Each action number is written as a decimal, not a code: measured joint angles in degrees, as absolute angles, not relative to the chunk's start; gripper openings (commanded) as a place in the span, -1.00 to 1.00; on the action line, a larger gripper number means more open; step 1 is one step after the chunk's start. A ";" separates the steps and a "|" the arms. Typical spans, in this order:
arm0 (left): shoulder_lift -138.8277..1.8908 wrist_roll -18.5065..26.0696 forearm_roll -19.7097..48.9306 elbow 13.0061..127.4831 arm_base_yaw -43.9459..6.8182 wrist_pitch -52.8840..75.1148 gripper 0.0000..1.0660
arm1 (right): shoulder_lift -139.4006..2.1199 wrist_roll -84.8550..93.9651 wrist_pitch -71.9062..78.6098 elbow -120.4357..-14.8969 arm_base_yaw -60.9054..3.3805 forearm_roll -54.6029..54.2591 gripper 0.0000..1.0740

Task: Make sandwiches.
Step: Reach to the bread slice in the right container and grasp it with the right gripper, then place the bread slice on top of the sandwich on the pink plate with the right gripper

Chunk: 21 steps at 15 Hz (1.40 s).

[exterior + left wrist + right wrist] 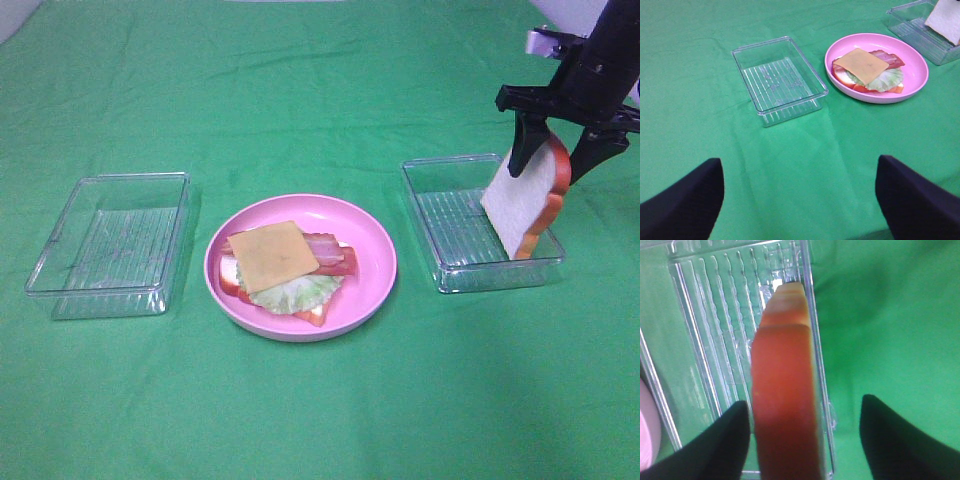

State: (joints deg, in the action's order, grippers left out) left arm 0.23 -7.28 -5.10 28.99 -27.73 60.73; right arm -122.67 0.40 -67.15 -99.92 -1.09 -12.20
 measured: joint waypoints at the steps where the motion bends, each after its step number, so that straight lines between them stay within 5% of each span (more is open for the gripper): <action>1: 0.23 -7.28 -5.10 28.99 -27.73 60.73 0.48 | -122.67 0.40 -67.27 -99.92 -1.09 -12.20 -0.48; 2: 0.23 -7.28 -5.10 28.99 -27.73 60.73 0.48 | -122.61 0.40 -67.32 -99.92 -1.09 -12.26 -0.77; 4: 0.23 -7.28 -5.10 28.99 -27.73 60.73 0.48 | -122.61 0.40 -67.49 -99.92 -1.09 -12.32 -1.00; 12: 0.23 -7.28 -5.10 28.99 -27.73 60.73 0.48 | -113.90 1.95 -67.84 -99.92 -2.46 -20.05 -1.00; 15: 0.23 -7.28 -5.10 28.99 -27.73 60.73 0.48 | -111.78 2.01 -65.95 -99.92 -9.11 -26.81 -1.00; 17: 0.23 -7.28 -5.10 28.99 -27.73 60.73 0.48 | -111.78 2.01 -59.07 -95.68 -15.93 -33.75 -1.00; 21: 0.23 -7.28 -5.10 28.99 -27.73 60.73 0.48 | -111.78 8.54 -50.94 -83.59 -17.19 -48.76 -1.00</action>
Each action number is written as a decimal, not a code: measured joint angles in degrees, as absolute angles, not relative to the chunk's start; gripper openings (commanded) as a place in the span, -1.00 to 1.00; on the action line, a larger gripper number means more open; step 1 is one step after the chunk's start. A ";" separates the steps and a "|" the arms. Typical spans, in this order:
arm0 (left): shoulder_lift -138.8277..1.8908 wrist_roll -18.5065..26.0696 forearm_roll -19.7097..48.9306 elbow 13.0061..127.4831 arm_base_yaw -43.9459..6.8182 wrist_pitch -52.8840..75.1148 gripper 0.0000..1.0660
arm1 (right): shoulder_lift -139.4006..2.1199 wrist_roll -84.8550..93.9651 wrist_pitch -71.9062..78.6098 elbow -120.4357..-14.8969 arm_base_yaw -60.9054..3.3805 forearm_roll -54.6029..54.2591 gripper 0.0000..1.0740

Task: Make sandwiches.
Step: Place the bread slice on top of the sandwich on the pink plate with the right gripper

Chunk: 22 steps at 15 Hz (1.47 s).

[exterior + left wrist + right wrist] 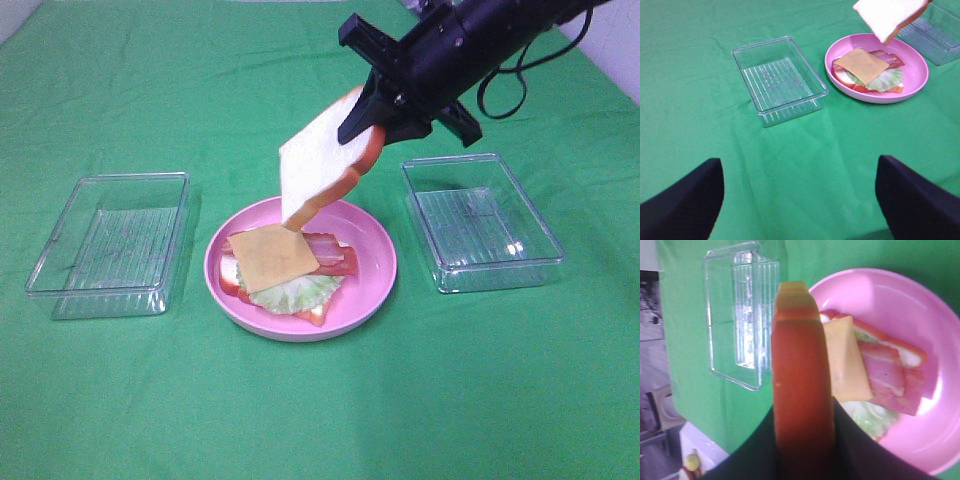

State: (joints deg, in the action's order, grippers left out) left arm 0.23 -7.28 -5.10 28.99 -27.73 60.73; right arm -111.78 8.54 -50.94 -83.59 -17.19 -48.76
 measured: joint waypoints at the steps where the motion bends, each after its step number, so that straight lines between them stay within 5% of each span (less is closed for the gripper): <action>1: 0.23 -7.28 -5.10 28.99 -27.73 60.73 0.48 | -111.90 12.89 -48.87 -80.16 -17.25 -54.77 -1.00; 6: 0.23 -7.28 -5.10 28.99 -27.73 60.73 0.48 | -112.01 32.20 -41.37 -66.46 -17.88 -82.33 -1.00; 19: 0.23 -7.28 -5.10 28.99 -27.73 60.73 0.48 | -119.86 37.76 -42.86 -65.66 -20.28 -91.85 -1.00; 22: 0.23 -7.28 -5.10 28.99 -27.73 60.73 0.48 | -119.86 37.76 -42.86 -65.66 -20.28 -90.24 -0.57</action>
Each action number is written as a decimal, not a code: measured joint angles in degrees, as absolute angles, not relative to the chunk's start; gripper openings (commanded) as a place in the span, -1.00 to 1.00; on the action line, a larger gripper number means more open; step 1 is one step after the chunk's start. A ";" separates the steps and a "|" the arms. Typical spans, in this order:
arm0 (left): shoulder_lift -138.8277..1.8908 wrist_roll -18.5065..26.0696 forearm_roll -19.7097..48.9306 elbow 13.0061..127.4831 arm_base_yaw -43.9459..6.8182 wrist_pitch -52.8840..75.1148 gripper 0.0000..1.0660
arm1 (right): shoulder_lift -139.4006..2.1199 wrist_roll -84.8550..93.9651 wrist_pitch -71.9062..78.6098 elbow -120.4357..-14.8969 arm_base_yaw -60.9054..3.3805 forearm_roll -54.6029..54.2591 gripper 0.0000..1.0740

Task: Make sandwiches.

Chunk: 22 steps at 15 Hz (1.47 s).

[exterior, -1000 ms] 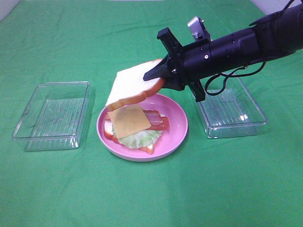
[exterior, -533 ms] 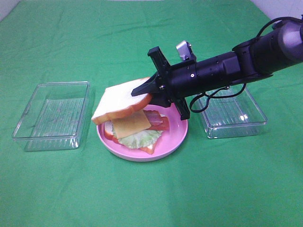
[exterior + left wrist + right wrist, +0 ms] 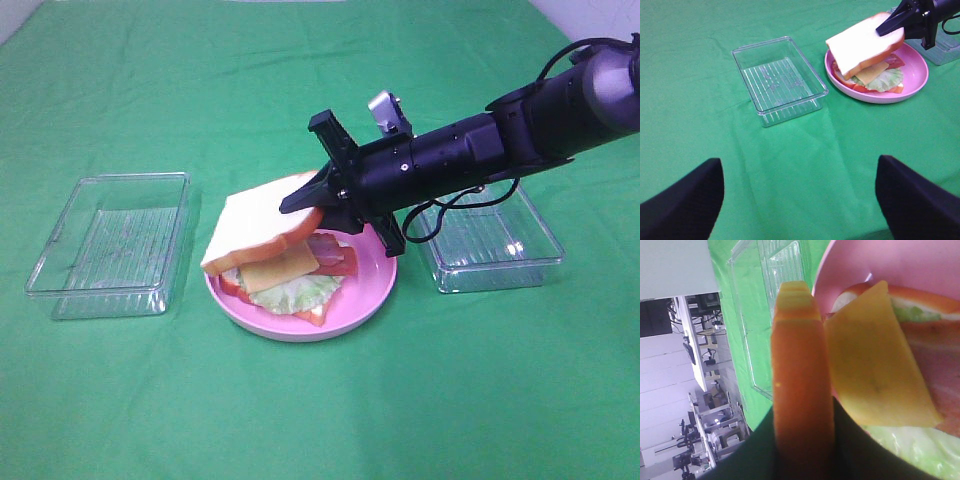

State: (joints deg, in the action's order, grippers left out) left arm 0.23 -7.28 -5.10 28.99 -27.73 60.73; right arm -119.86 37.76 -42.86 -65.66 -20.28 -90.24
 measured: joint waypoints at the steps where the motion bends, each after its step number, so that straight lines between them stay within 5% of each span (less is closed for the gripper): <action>1: 0.23 -7.28 -5.10 28.99 -27.73 60.73 0.48 | -119.86 37.76 -42.97 -65.66 -20.28 -89.38 -0.32; 3: 0.23 -7.28 -5.10 28.99 -27.73 60.73 0.48 | -119.86 37.76 -43.03 -65.66 -20.28 -87.38 0.25; 5: 0.23 -7.28 -5.10 28.99 -27.73 60.73 0.48 | -119.86 37.76 -43.09 -65.66 -20.28 -86.06 0.34; 12: 0.23 -7.28 -5.10 28.99 -27.73 60.73 0.48 | -115.39 30.02 -40.39 -65.66 -20.28 -68.12 0.38; 18: 0.23 -7.28 -5.10 28.99 -27.73 60.73 0.48 | -102.39 8.54 -46.35 -65.66 -20.28 -27.67 0.38; 22: 0.23 -7.28 -5.10 28.99 -27.73 60.73 0.48 | -88.98 4.76 -53.11 -61.31 -20.28 -15.53 0.38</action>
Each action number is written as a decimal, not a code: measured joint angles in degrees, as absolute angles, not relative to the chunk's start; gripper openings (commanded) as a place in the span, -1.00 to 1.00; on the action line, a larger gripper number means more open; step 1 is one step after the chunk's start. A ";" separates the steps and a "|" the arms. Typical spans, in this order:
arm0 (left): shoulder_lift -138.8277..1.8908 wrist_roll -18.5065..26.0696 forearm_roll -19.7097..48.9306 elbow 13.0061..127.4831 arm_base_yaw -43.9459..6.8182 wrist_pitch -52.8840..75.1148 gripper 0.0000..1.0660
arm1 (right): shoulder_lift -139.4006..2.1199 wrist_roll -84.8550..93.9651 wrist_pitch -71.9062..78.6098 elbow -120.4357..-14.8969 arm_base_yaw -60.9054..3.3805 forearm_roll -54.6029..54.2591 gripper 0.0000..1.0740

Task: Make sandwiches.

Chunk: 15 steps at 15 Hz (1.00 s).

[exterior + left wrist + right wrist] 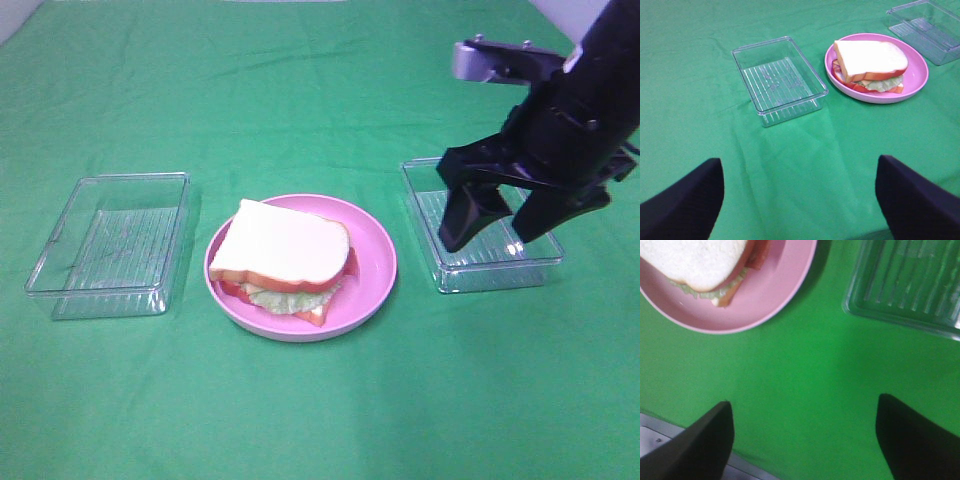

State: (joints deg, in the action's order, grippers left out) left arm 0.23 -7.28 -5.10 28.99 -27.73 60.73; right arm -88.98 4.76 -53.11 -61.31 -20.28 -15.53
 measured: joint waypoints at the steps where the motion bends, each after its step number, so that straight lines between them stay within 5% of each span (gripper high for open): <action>1: 0.23 -7.28 -5.10 28.99 -27.73 60.73 0.48 | -84.28 4.53 -53.51 -58.84 -20.28 -13.98 0.38; 9: 0.23 -5.04 -3.55 28.99 -27.73 60.73 0.48 | -37.70 6.76 -57.93 -33.98 -20.28 -9.57 0.38; 15: 0.23 -3.15 -2.18 28.99 -27.73 60.73 0.48 | -13.81 9.80 -61.54 -29.91 -20.28 -9.57 0.38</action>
